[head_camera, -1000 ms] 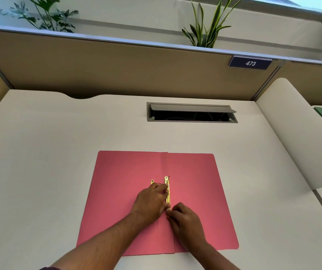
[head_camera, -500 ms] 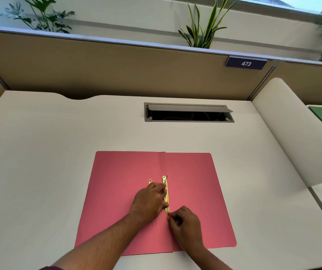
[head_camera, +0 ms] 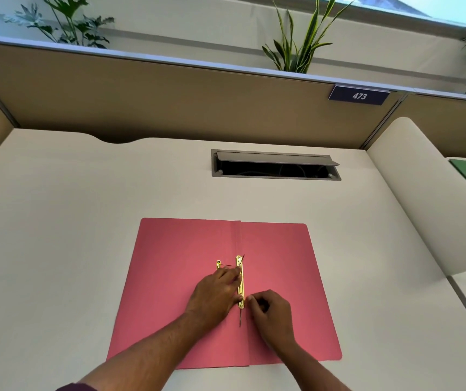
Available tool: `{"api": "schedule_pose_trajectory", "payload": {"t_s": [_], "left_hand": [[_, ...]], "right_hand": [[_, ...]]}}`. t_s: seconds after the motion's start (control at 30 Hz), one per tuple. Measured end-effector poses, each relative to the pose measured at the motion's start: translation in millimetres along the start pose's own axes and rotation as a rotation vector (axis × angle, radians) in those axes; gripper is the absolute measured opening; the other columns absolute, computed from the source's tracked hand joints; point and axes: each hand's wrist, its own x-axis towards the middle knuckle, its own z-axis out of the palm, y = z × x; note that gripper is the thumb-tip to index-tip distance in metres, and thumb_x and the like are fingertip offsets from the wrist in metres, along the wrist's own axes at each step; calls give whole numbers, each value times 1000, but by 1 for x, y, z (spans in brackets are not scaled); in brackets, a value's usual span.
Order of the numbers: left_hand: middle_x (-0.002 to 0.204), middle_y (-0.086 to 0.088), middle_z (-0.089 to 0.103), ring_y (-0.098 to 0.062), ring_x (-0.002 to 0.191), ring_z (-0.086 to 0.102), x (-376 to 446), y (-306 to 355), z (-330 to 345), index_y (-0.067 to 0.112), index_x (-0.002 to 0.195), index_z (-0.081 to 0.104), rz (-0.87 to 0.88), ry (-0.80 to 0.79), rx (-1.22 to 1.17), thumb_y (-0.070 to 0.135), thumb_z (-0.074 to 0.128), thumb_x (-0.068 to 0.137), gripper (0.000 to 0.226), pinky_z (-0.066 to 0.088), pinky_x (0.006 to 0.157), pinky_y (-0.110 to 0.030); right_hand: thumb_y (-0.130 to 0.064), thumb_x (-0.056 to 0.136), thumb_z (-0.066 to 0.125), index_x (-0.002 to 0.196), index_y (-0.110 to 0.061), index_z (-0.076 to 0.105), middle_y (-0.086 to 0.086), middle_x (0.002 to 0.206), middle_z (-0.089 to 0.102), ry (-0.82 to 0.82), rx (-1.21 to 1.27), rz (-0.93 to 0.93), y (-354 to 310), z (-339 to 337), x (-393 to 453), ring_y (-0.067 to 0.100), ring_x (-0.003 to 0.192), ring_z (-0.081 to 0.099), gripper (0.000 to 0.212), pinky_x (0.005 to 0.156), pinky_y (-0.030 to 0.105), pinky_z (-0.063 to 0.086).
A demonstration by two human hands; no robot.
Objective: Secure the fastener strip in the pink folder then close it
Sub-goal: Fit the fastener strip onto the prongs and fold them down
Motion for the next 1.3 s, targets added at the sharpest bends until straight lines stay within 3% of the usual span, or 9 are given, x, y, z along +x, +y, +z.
{"api": "schedule_pose_trajectory", "payload": {"t_s": [0.17,0.27,0.43,0.6,0.77,0.93,1.1,1.3], "left_hand": [[134,0,58,-20,116,56,0,1,-1,16,120,65,-27,-40,-62,37,65,82,44,54,89,-33],[141,-1,53,-21,115,55,1,1,0,15,119,66,-67,-71,-91,34,68,80,43,55,83,-35],[139,-4,56,-21,106,61,2,-1,3,13,116,69,-56,-81,-71,33,67,79,42,56,76,-33],[139,-6,58,-23,110,61,3,-2,6,13,119,69,-17,-88,-38,37,66,80,46,57,81,-31],[138,-8,59,-25,115,59,6,-6,7,12,120,68,2,-89,-29,39,67,80,48,56,87,-35],[137,-7,60,-25,113,61,5,-8,10,13,120,68,10,-57,-48,40,69,79,49,57,84,-34],[137,-8,61,-24,112,62,4,-8,12,12,119,69,21,-31,-55,40,71,79,49,56,87,-34],[134,-5,63,-22,114,62,3,-6,7,15,118,71,23,-9,-52,42,76,74,52,52,95,-30]], "right_hand": [[-12,89,73,103,-28,75,-6,85,75,-33,149,68,-22,0,49,10,72,69,21,74,34,61],[-10,91,71,119,-30,67,-6,91,71,-101,162,30,-44,-1,75,8,76,69,35,75,32,62],[-6,87,69,96,-22,76,-5,89,73,-184,-99,-137,-50,-2,101,11,79,68,20,75,34,58],[-6,83,74,86,-20,70,-5,82,73,-206,-167,-134,-43,-4,109,14,76,68,15,72,39,59],[-14,82,81,83,-16,78,-13,73,70,-188,-121,-84,-45,1,117,0,68,64,4,70,26,53],[-18,74,88,71,-19,79,-5,69,78,-198,-18,46,-41,2,125,10,65,73,9,67,34,62],[-3,77,82,78,-8,81,10,69,79,-172,163,153,-39,1,126,31,65,77,5,68,49,66],[-5,76,87,85,-3,72,16,69,78,-111,271,263,-43,2,128,29,60,76,18,62,44,66]]}}
